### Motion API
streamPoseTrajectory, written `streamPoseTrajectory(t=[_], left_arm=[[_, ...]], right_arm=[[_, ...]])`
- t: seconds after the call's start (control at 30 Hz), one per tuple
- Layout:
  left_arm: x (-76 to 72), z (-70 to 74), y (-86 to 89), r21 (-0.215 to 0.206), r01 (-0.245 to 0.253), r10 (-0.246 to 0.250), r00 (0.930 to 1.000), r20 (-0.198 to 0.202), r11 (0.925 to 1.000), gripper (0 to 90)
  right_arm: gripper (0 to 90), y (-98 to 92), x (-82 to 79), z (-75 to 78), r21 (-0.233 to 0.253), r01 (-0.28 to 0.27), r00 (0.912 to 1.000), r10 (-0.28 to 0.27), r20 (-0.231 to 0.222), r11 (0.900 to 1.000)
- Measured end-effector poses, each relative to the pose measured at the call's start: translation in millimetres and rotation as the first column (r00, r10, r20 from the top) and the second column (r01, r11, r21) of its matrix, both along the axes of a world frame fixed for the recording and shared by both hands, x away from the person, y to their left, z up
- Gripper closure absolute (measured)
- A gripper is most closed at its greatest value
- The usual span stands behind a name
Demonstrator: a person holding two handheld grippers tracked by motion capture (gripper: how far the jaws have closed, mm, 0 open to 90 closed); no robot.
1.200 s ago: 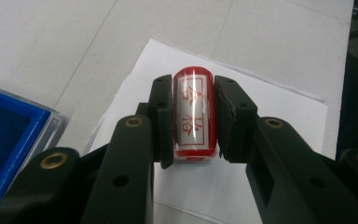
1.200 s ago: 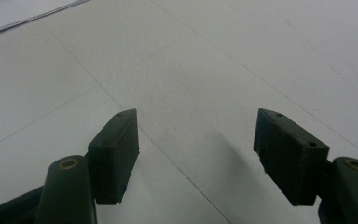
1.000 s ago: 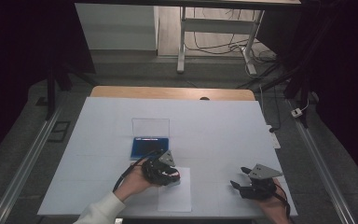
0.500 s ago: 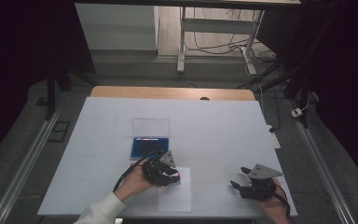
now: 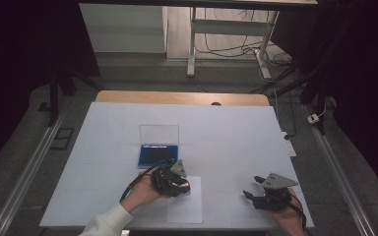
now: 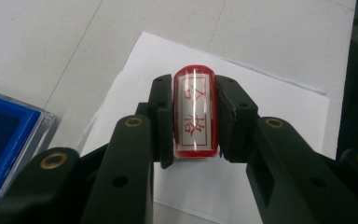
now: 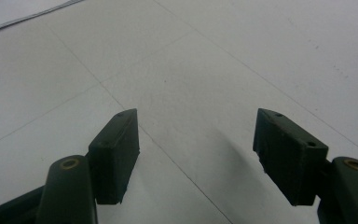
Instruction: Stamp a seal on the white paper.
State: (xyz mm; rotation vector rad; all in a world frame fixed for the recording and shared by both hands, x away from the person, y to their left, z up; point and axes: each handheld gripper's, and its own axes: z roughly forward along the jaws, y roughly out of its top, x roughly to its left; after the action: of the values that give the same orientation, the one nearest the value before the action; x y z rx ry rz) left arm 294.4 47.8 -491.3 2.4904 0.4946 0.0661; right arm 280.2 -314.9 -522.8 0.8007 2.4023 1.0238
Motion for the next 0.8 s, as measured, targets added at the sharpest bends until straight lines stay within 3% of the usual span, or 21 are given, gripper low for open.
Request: streamPoseTrajectory(t=[0.8], left_arm=[[-0.7, 1.2, -5.2, 0.050, 0.001, -0.001, 1.0000, 0.004, 0.9988, 70.2]], right_arm=[[28.5, 0.1, -1.0, 2.2, 0.022, 0.007, 0.9998, -0.007, 0.021, 1.000]])
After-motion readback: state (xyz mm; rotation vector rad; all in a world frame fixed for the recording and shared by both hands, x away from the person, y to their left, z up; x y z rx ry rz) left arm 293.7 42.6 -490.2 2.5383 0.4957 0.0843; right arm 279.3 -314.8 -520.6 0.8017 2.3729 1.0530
